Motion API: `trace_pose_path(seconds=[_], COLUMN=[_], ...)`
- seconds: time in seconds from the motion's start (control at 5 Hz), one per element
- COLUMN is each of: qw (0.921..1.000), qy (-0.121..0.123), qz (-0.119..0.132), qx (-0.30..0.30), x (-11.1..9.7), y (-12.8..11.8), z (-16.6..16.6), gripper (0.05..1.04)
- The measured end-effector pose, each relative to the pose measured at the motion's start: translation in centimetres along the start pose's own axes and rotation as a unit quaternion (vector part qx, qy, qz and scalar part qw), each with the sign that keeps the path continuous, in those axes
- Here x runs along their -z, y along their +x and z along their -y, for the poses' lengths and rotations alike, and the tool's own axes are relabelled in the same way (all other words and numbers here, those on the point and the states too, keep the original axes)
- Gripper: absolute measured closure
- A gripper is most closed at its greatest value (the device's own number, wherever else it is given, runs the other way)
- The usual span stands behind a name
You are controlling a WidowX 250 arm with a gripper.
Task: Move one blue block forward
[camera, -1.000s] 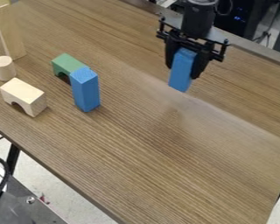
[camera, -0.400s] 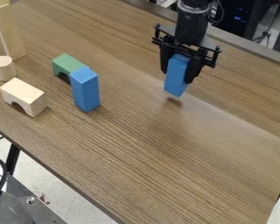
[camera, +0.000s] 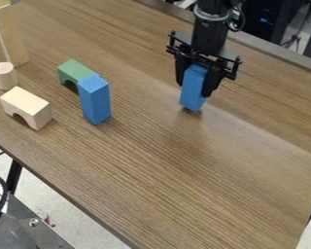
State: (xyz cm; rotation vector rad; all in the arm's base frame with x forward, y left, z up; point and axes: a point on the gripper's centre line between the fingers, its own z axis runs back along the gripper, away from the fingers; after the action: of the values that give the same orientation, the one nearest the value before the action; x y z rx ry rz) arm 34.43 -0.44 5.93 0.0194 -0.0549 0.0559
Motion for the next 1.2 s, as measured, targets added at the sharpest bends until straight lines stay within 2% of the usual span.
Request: trace_pose_path(seconds=[0.2, 0.4, 0.6, 0.8, 1.0, 1.2], qw=[1.0, 1.0, 1.0, 0.9999, 0.9999, 0.9993], qy=[-0.001, -0.003, -0.007, -0.01, -0.017, -0.024], qz=[0.001, -0.001, -0.003, -0.008, -0.002, 0.027], qx=[0.003, 0.003, 0.004, 0.004, 0.004, 0.002], x=[0.2, 0.4, 0.5, 0.7, 0.1, -2.3], y=[0.0, -0.2, -0.3, -0.6, -0.7, -0.9], z=[-0.1, -0.4, -0.6, -0.7, -0.7, -0.8], gripper=[0.485, 0.439, 0.131, 0.083, 0.083, 0.083])
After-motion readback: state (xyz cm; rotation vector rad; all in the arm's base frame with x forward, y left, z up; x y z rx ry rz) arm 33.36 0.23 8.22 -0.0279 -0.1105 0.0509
